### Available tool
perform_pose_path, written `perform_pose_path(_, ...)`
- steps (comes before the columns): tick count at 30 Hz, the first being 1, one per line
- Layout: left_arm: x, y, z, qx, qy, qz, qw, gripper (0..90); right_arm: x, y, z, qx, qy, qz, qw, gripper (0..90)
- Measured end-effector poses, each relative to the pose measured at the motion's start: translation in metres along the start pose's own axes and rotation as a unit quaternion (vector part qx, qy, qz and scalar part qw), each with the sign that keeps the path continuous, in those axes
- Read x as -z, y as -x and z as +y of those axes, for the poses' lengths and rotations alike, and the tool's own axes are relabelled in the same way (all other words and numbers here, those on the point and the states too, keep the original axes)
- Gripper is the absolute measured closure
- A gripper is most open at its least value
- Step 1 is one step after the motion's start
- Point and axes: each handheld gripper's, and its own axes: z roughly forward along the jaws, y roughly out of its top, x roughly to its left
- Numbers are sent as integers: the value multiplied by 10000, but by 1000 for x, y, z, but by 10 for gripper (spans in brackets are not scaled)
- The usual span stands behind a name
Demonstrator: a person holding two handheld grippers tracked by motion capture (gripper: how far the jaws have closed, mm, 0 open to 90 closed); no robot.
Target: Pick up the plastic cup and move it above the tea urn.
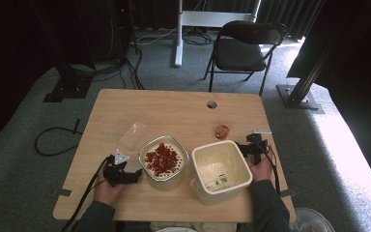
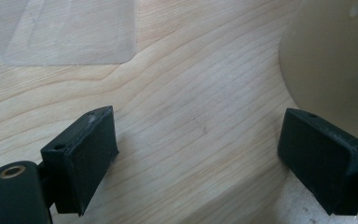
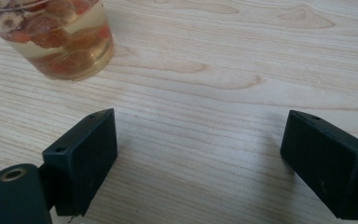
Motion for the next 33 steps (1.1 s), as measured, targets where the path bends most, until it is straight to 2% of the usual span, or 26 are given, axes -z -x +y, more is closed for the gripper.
perform_pose_path(3,1,-2,-1,-116,-14,-115,9999,117,0,0,0,-6,-3,-2,10000,102)
perform_pose_path(5,4,-6,-3,-300,-47,-302,9991,116,0,0,0,-1,0,-2,10000,102)
perform_pose_path(7,5,-9,-4,-369,-66,-370,9986,124,0,-1,0,-19,-1,-19,10000,102)
perform_pose_path(11,8,-16,-6,-385,-13,-396,9985,158,4,-3,-3,-15,17,-19,10000,129)
perform_pose_path(13,10,-21,-7,-412,28,-426,9982,216,7,-2,-6,-29,25,-19,10000,131)
perform_pose_path(16,13,-30,-8,-267,-1,-296,9992,277,12,-1,-11,-35,30,-25,10000,134)
perform_pose_path(18,16,-36,-8,-134,-39,-170,9998,401,15,-1,-14,-49,34,-33,10000,137)
perform_pose_path(21,18,-41,-7,-21,-96,-56,9999,459,16,-1,-16,-69,35,-60,10000,138)
perform_pose_path(23,21,-45,-7,138,-79,53,9999,458,16,-2,-16,-81,33,-67,9999,138)
perform_pose_path(24,24,-46,-5,216,28,72,9997,457,16,-2,-16,-87,31,-70,9999,138)
perform_pose_path(26,32,-47,0,252,209,117,9994,447,17,-2,-16,-89,31,-75,9999,138)
perform_pose_path(28,32,-47,0,252,209,117,9994,434,17,-2,-16,-92,30,-77,9999,138)
perform_pose_path(29,38,-50,8,340,330,177,9987,408,17,-2,-16,-89,34,-86,9999,138)
perform_pose_path(33,42,-56,23,495,433,248,9975,363,17,-2,-16,-94,35,-95,9999,138)
